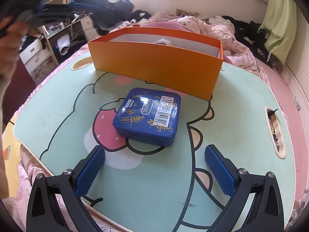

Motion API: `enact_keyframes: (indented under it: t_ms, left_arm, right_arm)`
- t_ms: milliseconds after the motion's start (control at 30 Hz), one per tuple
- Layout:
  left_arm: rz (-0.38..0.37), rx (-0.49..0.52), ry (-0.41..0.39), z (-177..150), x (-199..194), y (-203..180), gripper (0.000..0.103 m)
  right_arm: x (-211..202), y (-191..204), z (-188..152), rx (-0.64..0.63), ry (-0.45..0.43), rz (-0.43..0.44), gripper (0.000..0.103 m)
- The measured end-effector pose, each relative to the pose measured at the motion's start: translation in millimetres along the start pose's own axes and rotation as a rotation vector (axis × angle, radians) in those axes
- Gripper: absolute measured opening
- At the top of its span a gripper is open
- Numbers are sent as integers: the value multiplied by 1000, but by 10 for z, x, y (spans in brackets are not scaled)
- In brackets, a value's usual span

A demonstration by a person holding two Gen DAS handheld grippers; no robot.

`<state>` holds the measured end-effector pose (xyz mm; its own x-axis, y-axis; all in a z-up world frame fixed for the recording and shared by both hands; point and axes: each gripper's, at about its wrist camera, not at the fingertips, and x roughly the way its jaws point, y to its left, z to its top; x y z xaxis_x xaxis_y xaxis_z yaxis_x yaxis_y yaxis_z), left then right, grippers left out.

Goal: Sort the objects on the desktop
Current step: 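Lift the black cloth out with the left gripper and set it beside the box, then reach the right gripper into the orange box and grasp the maroon pouch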

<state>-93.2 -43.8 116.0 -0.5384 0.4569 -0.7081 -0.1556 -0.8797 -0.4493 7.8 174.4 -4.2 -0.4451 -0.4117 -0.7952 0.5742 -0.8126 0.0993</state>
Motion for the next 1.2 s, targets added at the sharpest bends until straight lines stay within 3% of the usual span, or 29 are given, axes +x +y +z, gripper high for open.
enact_keyframes:
  t_ms: [167,233,300,400,533,733,833,967,1067,1200]
  left_arm:
    - [15,-3,51,-465,81,13,7]
    - [3,-22,33,-572,99,47,16]
    - [4,-40,23,-631,93,83,45]
    - [76,-4,-30,-783,10,64,73]
    - [278,126,-78,-1109,-75,-45,75]
    - [433,223,-89,-1556,18,-96,77]
    - [536,271,-63,-1700,201,-64,84]
    - [506,218,-112,-1719,202,52,90]
    - [481,182,-120,-1702,222,170,103]
    - [480,190,-137,-1720,246,158,103]
  right_arm:
    - [-1,3,2,0,1,0,103]
    - [-3,5,-8,-1,1,0,103]
    - [-2,6,-8,-1,1,0,103]
    - [-3,6,-10,-1,1,0,103]
    - [-2,14,-14,-2,2,0,103]
    - [-3,10,-19,-3,2,-1,103]
    - [-3,12,-19,-4,2,-2,103]
    - [-13,-8,-36,-4,2,-2,103]
    - [-16,2,-35,-7,3,-4,103]
    - [-23,-8,-37,-5,2,-3,103]
